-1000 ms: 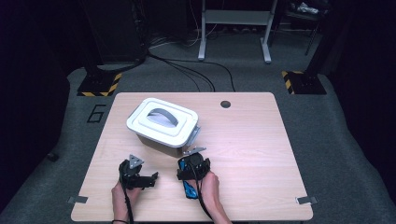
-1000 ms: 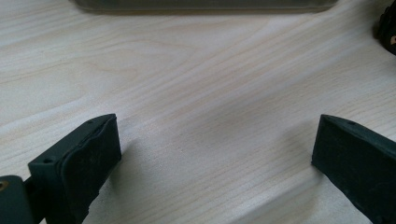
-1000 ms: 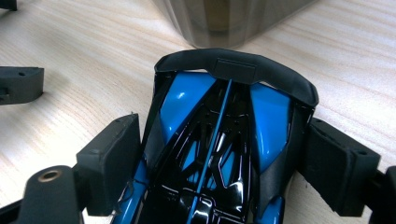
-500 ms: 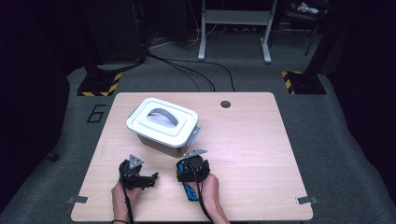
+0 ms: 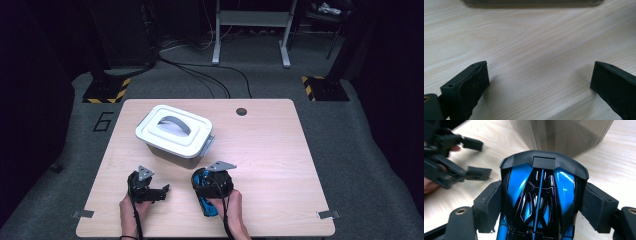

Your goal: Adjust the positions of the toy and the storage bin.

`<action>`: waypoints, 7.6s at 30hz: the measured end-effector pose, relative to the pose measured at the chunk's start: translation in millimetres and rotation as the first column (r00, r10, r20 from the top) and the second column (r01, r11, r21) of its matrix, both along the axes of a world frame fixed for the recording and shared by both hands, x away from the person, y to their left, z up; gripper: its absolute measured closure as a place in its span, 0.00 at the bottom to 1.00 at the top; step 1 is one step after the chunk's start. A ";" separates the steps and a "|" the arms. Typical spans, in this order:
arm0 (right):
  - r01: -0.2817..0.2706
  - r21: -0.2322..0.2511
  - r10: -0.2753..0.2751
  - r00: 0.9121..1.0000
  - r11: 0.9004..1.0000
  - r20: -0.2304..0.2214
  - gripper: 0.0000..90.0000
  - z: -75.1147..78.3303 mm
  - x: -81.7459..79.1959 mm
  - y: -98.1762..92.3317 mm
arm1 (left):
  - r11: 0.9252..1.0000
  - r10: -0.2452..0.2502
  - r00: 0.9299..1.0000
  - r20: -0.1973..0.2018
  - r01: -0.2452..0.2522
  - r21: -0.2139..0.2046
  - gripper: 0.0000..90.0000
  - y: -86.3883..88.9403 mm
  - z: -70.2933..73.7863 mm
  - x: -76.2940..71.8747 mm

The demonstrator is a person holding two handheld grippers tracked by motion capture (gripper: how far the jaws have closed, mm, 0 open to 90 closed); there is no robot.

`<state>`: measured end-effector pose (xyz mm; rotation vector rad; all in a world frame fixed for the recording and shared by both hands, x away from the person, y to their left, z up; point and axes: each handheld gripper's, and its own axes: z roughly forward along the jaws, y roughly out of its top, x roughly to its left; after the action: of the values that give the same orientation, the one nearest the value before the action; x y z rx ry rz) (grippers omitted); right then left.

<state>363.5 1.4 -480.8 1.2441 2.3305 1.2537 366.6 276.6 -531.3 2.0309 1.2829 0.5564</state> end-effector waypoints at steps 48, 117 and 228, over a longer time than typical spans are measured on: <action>0.121 -0.058 -0.106 0.970 0.991 0.220 0.28 58.5 -40.7 -183.1 | 1.000 0.000 1.000 0.000 0.000 0.000 0.02 0.1 0.0 0.1; -0.066 -0.207 0.049 0.995 0.976 -0.087 0.00 12.7 34.3 -154.2 | 1.000 0.000 1.000 0.000 0.000 0.000 0.02 0.1 0.0 0.2; -0.283 -0.205 0.308 0.946 0.937 0.100 0.75 90.0 147.3 39.8 | 1.000 -0.007 1.000 0.004 0.007 0.003 0.02 0.6 -0.2 0.5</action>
<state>510.8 41.1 -390.8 0.7471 2.5355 1.1241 367.1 277.2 -531.5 2.0347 1.2733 0.5587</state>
